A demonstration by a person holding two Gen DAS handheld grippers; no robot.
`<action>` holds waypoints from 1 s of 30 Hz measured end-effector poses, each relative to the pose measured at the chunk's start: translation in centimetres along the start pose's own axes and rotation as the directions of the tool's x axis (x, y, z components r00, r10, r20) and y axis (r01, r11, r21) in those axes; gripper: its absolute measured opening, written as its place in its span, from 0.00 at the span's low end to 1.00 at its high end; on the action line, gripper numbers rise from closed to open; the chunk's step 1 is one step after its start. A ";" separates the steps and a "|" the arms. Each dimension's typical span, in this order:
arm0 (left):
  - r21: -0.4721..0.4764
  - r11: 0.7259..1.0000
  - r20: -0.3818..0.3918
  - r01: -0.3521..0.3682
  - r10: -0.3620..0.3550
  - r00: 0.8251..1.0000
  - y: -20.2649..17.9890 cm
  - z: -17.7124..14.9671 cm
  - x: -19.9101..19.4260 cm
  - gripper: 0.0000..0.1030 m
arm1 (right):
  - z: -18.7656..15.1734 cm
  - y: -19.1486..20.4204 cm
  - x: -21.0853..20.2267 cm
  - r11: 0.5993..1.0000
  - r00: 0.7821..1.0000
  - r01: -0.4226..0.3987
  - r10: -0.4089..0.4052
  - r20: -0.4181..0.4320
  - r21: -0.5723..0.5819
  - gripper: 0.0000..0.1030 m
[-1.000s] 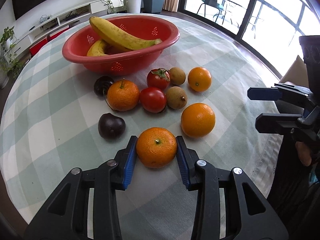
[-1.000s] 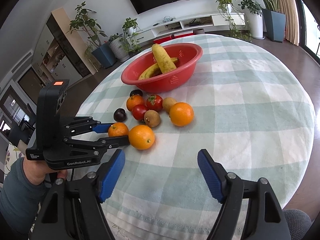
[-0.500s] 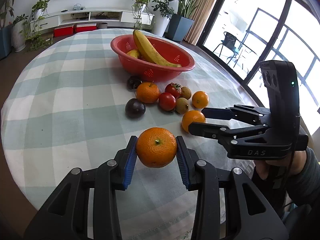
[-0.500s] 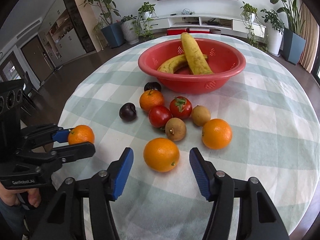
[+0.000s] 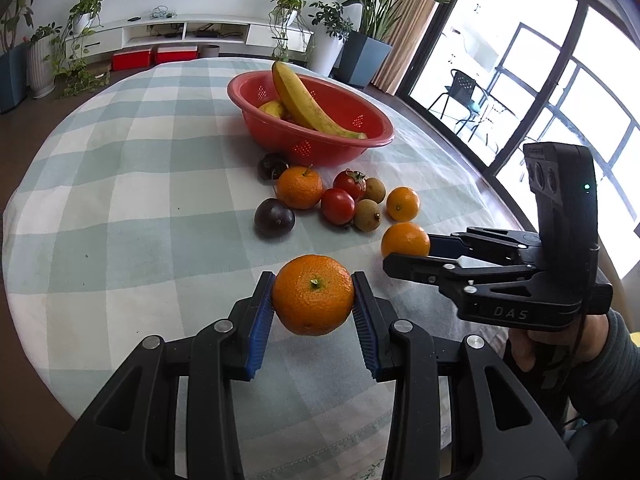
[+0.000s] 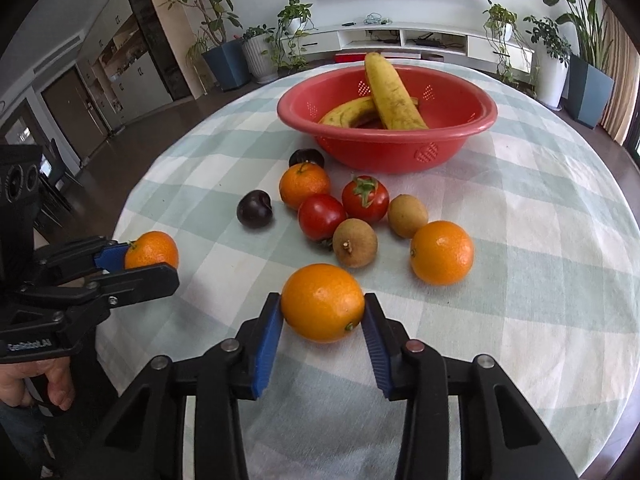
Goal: Organize fruits
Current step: 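Carry both oranges over the red colander with both tools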
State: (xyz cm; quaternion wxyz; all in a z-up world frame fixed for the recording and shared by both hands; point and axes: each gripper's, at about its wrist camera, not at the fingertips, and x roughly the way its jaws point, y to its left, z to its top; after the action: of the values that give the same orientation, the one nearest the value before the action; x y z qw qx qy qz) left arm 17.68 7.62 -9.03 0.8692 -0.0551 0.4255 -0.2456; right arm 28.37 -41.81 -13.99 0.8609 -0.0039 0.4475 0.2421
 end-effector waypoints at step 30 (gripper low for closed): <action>0.153 0.983 0.051 -0.102 0.095 0.994 -1.6 18.0 3.3 0.34 | 14.1 -9.4 -8.7 0.996 0.967 0.008 -0.031 0.254 0.094 0.42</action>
State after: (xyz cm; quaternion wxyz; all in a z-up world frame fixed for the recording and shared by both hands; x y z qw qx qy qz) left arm 32.61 2.58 0.47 0.8911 0.0286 0.3882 -0.2334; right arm 38.94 -50.62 -0.79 0.9130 0.0629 0.3435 0.2111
